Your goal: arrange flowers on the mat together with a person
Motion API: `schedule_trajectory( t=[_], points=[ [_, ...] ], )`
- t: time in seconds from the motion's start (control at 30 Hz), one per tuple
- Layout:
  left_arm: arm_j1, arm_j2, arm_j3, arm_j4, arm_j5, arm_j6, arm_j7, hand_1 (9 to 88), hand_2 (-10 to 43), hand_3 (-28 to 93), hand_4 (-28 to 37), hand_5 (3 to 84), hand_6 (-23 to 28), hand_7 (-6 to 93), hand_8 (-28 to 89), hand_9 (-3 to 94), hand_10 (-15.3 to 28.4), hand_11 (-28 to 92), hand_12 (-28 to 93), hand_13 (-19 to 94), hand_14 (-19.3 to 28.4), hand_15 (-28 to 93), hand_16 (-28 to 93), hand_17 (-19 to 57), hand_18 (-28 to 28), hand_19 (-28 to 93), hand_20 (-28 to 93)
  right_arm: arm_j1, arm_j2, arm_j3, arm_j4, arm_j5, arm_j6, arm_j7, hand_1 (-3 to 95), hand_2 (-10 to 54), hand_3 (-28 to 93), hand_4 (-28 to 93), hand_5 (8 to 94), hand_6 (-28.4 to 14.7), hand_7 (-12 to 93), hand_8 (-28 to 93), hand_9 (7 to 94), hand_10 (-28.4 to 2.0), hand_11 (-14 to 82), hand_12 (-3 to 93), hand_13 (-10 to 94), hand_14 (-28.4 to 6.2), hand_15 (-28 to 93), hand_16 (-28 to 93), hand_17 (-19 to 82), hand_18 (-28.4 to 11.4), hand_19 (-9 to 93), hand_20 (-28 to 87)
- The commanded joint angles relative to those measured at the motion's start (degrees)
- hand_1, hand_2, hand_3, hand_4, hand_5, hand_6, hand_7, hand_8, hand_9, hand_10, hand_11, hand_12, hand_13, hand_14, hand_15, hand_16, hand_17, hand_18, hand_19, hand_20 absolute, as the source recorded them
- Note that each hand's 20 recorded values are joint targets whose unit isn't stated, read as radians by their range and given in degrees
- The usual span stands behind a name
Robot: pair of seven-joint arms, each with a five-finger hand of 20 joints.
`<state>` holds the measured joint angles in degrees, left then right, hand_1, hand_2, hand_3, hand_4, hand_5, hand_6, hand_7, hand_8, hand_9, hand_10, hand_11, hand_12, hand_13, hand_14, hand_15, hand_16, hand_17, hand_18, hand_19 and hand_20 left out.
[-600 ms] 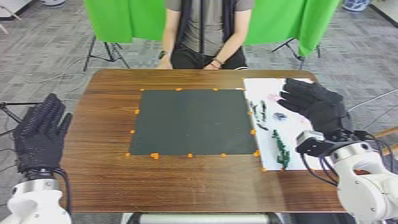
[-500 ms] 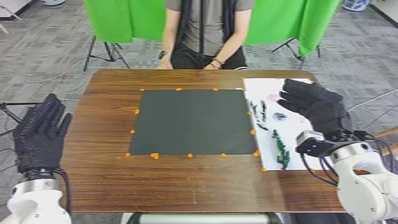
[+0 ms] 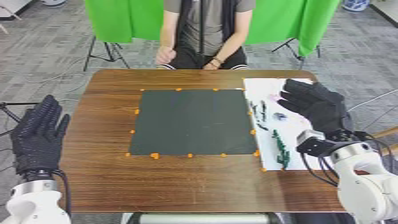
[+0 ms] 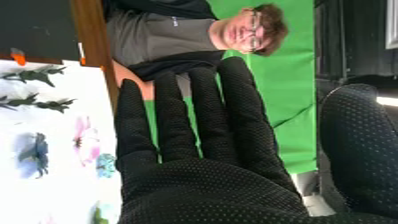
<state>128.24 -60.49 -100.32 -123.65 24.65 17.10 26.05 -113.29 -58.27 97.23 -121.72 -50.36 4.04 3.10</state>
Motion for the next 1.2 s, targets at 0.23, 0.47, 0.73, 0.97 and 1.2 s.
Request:
schedule_trajectory(
  t=[0.23, 0.47, 0.73, 0.97, 1.2],
  points=[
    [1.42, -0.69, 0.35, -1.14, -5.66, 2.88, 1.99, 27.5, 14.6, 72, -28.3, 44.8, 6.8, 9.6, -10, 29.1, 9.8, 16, -1, 16, 4.9, 16, -12, -4.9, 8.7, 31, 4, -1.17, -2.23, 0.47, -0.63, 0.61, -0.13, 3.79, 13.9, 13.8, 81, -25, 51.6, -3.7, 13, -11, 46.0, -12.7, 5.3, 9.3, 36, -14.5, 12, 10, 14, -16.6, 29, 12],
    [1.23, -0.39, 0.86, -1.24, -5.58, 2.79, 2.43, 27.6, 14.4, 73, -28.3, 42.2, 6.0, 10.2, -11, 27.7, 9.3, 16, -1, 13, 3.5, 16, -13, -5.0, 8.0, 31, 4, -1.34, -2.06, 0.25, -0.76, 0.01, 1.23, 3.46, 14.4, 14.2, 81, -25, 51.4, -4.0, 13, -11, 46.0, -12.8, 5.3, 9.5, 37, -14.8, 12, 11, 13, -17.2, 30, 12],
    [1.12, 0.04, 1.27, -1.98, -6.43, 5.09, 2.19, 27.8, 14.4, 73, -28.3, 40.7, 5.7, 11.2, -11, 27.0, 9.0, 17, -2, 14, 4.2, 17, -14, -5.2, 8.4, 32, 4, -0.82, -2.10, -0.03, -0.73, -1.45, 0.18, 5.04, 15.4, 15.6, 81, -25, 51.5, -3.8, 13, -11, 46.0, -12.9, 5.3, 9.6, 37, -14.7, 12, 11, 13, -17.1, 30, 12],
    [0.40, -0.22, 1.79, -1.47, -7.50, 5.02, 1.76, 27.7, 14.6, 73, -28.3, 41.7, 6.3, 11.5, -11, 27.8, 9.6, 18, -2, 15, 5.1, 18, -13, -5.2, 9.0, 33, 4, -1.60, -2.66, 0.70, -0.71, -2.24, -2.25, 6.44, 16.3, 16.6, 80, -25, 50.6, -4.0, 13, -11, 45.4, -12.9, 5.2, 9.5, 36, -14.8, 12, 11, 13, -17.1, 31, 12],
    [0.52, -0.25, 1.73, -1.37, -7.18, 4.61, 1.58, 27.4, 15.2, 72, -28.3, 41.8, 6.5, 11.2, -11, 28.1, 9.6, 17, -2, 16, 5.5, 18, -13, -5.3, 9.3, 33, 4, -2.19, -3.14, 0.79, -0.64, -2.48, -3.76, 6.95, 16.6, 16.6, 79, -25, 50.3, -4.1, 13, -11, 45.3, -12.9, 5.3, 9.6, 36, -14.9, 12, 11, 12, -17.4, 32, 12]
  ],
)
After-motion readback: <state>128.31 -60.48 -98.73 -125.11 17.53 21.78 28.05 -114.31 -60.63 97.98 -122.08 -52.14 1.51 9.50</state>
